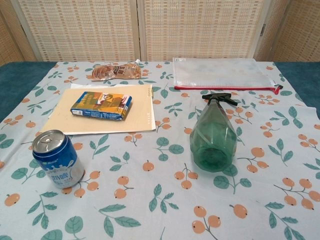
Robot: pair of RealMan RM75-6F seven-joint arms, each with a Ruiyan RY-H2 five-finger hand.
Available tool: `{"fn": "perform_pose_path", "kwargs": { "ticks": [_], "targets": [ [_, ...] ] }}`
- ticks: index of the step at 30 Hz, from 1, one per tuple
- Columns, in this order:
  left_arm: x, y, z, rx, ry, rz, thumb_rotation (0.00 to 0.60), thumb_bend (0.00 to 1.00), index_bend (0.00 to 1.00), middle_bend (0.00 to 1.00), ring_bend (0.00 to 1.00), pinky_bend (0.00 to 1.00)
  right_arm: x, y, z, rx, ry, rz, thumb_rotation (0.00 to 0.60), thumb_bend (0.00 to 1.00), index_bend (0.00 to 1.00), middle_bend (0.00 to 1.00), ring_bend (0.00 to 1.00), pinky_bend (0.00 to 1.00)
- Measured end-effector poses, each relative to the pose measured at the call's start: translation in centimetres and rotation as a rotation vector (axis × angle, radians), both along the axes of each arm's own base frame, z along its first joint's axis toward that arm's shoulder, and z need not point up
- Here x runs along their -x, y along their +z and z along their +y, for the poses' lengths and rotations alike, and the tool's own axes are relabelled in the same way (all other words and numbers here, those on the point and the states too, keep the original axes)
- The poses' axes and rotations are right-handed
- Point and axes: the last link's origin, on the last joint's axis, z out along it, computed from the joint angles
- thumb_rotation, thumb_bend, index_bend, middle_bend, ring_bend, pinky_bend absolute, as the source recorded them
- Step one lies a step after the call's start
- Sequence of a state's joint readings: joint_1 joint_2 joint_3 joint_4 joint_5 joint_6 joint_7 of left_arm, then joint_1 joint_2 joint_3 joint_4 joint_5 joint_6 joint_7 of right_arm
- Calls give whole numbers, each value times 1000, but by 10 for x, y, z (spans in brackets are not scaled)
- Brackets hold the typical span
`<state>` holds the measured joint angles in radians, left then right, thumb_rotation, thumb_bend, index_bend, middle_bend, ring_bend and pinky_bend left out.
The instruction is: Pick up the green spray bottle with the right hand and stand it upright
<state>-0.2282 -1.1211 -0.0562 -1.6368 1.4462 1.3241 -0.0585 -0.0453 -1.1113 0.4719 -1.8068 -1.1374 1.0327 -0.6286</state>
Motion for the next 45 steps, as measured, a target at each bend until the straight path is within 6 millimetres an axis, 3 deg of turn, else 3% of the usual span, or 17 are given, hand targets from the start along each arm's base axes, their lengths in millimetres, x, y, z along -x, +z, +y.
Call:
{"fn": "perform_pose_path", "kwargs": {
  "ticks": [8, 13, 16, 19, 25, 30, 35, 41, 45],
  "targets": [
    [0, -1, 0, 5, -5, -1, 600, 248, 0, 0, 0, 0, 0, 2, -2, 7, -6, -29, 600, 0, 17, 229, 0, 0],
    [1, -1, 1, 11, 8, -12, 600, 249, 0, 0, 0, 0, -9, -1, -7, 25, 67, -69, 600, 0, 117, 229, 0, 0],
    [1, 0, 0, 13, 10, -11, 600, 249, 0, 0, 0, 0, -24, -8, -17, 21, 148, -126, 600, 0, 184, 229, 0, 0],
    [0, 0, -1, 13, 5, -13, 600, 249, 0, 0, 0, 0, -52, -20, -33, -4, 246, -194, 600, 0, 219, 229, 0, 0],
    [2, 1, -4, 12, 2, -13, 600, 249, 0, 0, 0, 0, -131, -66, -74, -82, 450, -362, 600, 0, 260, 243, 9, 0],
    [5, 3, -4, 8, 14, -23, 600, 249, 0, 0, 0, 0, -194, -123, -96, -143, 479, -535, 600, 0, 233, 269, 27, 0],
    [8, 6, -6, 5, 27, -36, 600, 249, 0, 0, 0, 0, -229, -180, -110, -243, 378, -591, 600, 0, 195, 269, 27, 0],
    [12, 10, -9, 5, 39, -51, 600, 249, 0, 0, 0, 0, -261, -248, -102, -380, 275, -612, 600, 0, 191, 269, 27, 0],
    [13, 11, -10, 8, 36, -51, 600, 249, 0, 0, 0, 0, -271, -260, -95, -408, 291, -582, 600, 0, 191, 269, 27, 0]
  ]
}}
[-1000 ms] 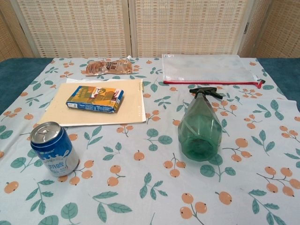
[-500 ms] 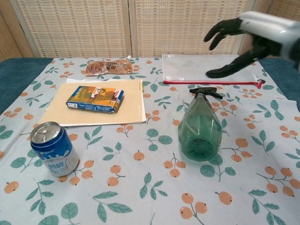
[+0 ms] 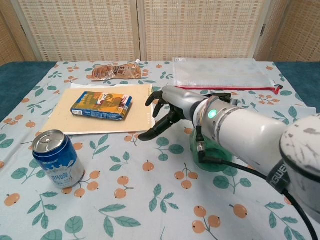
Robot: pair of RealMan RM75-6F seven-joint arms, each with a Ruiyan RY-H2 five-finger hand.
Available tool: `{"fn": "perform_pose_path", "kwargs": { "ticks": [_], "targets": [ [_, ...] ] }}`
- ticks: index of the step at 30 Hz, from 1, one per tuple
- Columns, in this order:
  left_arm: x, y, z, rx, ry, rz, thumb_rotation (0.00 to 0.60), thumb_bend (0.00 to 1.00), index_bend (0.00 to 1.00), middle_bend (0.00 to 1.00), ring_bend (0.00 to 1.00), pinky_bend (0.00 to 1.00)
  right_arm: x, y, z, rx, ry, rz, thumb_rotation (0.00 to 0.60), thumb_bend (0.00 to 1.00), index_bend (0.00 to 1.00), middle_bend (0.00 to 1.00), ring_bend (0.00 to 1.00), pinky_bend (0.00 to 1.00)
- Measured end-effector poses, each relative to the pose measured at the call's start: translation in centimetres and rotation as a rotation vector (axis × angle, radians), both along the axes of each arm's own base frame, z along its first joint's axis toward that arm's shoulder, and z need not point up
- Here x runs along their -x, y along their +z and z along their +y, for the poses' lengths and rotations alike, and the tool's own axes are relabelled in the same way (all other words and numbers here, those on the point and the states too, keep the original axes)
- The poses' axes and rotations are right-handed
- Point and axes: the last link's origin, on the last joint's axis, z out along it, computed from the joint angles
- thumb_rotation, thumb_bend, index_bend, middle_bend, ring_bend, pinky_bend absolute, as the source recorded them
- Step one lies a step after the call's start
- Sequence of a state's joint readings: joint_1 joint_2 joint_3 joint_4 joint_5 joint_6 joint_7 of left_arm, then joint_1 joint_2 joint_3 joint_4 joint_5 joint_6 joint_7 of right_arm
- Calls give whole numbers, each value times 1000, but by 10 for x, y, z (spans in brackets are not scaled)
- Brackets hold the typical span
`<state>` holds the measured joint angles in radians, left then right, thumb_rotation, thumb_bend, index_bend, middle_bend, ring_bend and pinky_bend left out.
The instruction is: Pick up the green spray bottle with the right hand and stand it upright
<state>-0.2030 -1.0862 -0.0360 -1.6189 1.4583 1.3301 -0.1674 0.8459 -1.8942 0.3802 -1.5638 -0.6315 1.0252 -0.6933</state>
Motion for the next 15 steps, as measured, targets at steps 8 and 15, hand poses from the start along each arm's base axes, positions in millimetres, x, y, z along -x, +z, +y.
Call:
{"fn": "perform_pose_path", "kwargs": {
  "ticks": [8, 15],
  "targets": [
    [-1, 0, 0, -4, -2, 0, 600, 249, 0, 0, 0, 0, -8, 2, 11, 9, 5, 15, 600, 0, 186, 273, 27, 0],
    [0, -1, 0, -4, 1, 4, 600, 249, 0, 0, 0, 0, 1, 7, 28, -63, -30, 117, 600, 0, 140, 283, 28, 0]
  ]
}}
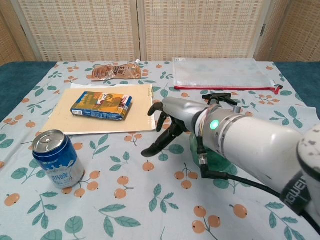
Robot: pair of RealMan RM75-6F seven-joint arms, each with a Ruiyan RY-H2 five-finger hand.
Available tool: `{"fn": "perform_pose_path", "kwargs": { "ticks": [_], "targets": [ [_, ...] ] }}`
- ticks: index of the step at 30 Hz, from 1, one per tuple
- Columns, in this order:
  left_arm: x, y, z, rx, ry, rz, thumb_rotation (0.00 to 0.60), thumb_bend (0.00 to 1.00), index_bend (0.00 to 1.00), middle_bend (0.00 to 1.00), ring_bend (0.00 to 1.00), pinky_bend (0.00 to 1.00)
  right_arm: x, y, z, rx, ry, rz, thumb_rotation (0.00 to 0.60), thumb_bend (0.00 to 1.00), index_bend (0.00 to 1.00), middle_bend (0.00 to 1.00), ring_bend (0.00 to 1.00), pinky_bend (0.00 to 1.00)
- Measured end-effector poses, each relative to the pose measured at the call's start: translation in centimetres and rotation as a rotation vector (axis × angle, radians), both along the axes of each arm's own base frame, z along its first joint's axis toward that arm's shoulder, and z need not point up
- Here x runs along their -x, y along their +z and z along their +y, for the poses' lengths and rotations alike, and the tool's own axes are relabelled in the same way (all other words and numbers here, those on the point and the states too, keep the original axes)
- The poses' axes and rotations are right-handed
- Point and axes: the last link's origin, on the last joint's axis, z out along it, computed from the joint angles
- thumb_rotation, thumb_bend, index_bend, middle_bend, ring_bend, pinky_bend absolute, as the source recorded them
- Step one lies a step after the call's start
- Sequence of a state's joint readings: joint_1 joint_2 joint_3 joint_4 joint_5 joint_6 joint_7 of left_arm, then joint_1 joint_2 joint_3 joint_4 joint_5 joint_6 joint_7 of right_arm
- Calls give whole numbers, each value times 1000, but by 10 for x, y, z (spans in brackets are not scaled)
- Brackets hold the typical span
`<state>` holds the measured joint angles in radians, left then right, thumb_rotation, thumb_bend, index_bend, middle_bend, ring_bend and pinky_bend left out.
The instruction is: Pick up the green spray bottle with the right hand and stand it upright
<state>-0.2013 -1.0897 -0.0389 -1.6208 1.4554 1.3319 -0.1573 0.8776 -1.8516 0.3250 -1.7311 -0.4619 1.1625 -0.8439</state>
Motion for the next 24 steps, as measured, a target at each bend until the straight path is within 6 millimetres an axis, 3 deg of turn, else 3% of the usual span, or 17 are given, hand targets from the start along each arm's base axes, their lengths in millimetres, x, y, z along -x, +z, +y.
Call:
{"fn": "perform_pose_path", "kwargs": {
  "ticks": [14, 24],
  "targets": [
    [0, -1, 0, -2, 4, 10, 600, 249, 0, 0, 0, 0, 23, 36, 16, -32, 0, 279, 600, 0, 100, 287, 43, 0],
    [0, -1, 0, -2, 5, 15, 600, 249, 0, 0, 0, 0, 41, 66, 15, -46, -1, 379, 600, 0, 100, 375, 113, 0]
  ]
}}
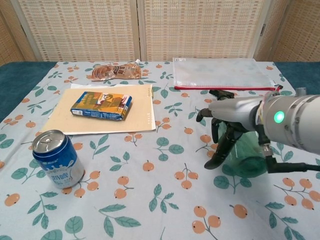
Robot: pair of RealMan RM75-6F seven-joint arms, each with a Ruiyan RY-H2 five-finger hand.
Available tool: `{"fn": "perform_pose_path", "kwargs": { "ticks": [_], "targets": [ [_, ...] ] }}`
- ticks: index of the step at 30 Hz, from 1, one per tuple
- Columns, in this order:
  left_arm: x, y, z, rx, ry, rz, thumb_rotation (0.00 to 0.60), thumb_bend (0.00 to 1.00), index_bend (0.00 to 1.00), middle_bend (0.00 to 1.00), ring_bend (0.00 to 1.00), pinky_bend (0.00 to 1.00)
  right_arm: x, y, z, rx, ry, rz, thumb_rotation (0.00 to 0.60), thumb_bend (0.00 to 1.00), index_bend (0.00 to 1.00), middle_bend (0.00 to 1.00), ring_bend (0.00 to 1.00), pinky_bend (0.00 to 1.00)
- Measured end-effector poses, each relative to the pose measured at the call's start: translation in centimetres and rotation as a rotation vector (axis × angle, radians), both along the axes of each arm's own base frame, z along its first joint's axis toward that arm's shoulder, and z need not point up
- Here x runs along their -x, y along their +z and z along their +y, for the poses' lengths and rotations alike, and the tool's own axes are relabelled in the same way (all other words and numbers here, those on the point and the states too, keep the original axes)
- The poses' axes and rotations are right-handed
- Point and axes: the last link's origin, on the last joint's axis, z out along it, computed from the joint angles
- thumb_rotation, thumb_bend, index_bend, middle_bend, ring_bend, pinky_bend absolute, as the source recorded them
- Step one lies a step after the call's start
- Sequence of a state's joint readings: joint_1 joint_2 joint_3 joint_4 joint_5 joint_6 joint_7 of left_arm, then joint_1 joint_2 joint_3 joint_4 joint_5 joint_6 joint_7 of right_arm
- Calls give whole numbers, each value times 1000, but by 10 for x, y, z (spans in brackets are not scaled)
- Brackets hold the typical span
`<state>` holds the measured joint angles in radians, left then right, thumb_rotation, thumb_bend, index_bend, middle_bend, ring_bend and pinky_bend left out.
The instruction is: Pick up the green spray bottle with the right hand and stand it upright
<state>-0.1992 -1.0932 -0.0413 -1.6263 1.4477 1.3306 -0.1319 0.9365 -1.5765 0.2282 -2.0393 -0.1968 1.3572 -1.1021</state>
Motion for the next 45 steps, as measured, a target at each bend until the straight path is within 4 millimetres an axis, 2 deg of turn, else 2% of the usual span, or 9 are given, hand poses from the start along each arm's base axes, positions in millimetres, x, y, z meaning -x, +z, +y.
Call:
{"fn": "perform_pose_path", "kwargs": {
  "ticks": [4, 12, 23, 32, 41, 45],
  "targets": [
    [0, 0, 0, 0, 0, 2, 600, 249, 0, 0, 0, 0, 8, 13, -1, -1, 9, 35, 600, 0, 100, 420, 123, 0],
    [-1, -1, -1, -1, 0, 9, 600, 249, 0, 0, 0, 0, 35, 35, -8, -13, 21, 117, 600, 0, 90, 451, 123, 0],
    [-1, -2, 0, -1, 5, 15, 600, 249, 0, 0, 0, 0, 69, 65, -16, -4, 83, 315, 600, 0, 91, 511, 123, 0],
    [-1, -1, 0, -2, 6, 14, 600, 249, 0, 0, 0, 0, 89, 80, -21, -6, 97, 410, 600, 0, 112, 540, 127, 0],
    [-1, -2, 0, 2, 8, 21, 600, 249, 0, 0, 0, 0, 108, 84, -25, 10, 52, 333, 600, 0, 127, 540, 132, 0],
    [-2, -3, 0, 2, 10, 23, 600, 249, 0, 0, 0, 0, 97, 82, -28, 33, 72, 222, 600, 0, 151, 540, 133, 0]
  ]
}}
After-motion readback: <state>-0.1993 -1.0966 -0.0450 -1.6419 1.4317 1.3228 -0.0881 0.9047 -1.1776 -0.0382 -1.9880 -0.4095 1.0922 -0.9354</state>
